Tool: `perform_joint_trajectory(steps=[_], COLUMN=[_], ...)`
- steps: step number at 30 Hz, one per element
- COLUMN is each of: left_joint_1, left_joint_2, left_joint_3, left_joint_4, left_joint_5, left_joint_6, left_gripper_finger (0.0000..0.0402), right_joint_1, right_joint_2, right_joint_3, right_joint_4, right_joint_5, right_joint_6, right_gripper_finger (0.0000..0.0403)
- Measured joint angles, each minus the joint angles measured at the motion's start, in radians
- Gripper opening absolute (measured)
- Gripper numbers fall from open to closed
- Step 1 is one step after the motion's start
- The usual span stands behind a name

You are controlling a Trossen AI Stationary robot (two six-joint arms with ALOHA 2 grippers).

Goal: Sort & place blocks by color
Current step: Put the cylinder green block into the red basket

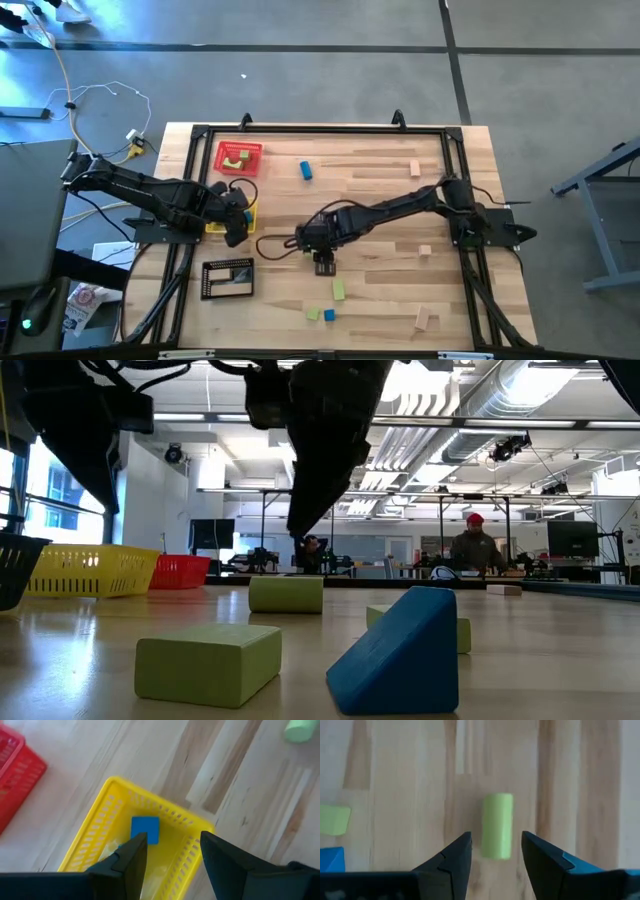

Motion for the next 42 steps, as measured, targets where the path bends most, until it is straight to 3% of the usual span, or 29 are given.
perform_joint_trajectory(steps=[14,24,31,42], left_joint_1=[0.0,0.0,0.002,0.005], left_joint_2=[0.0,0.0,0.0,0.0], left_joint_3=[0.001,0.001,0.001,0.001], left_joint_4=[0.046,0.065,0.068,0.094], left_joint_5=[0.0,0.0,0.0,-0.008], left_joint_6=[0.012,0.028,0.031,0.273], left_gripper_finger=[0.0168,0.0168,0.0168,0.0168], right_joint_1=[-0.003,-0.004,-0.02,-0.102], right_joint_2=[0.038,0.077,0.076,0.068], right_joint_3=[-0.107,-0.111,-0.111,-0.064], right_joint_4=[0.114,0.162,0.159,0.16], right_joint_5=[-0.008,-0.039,-0.045,-0.009], right_joint_6=[0.021,0.019,0.022,-0.035], right_gripper_finger=[0.0158,0.0157,0.0098,0.0097])
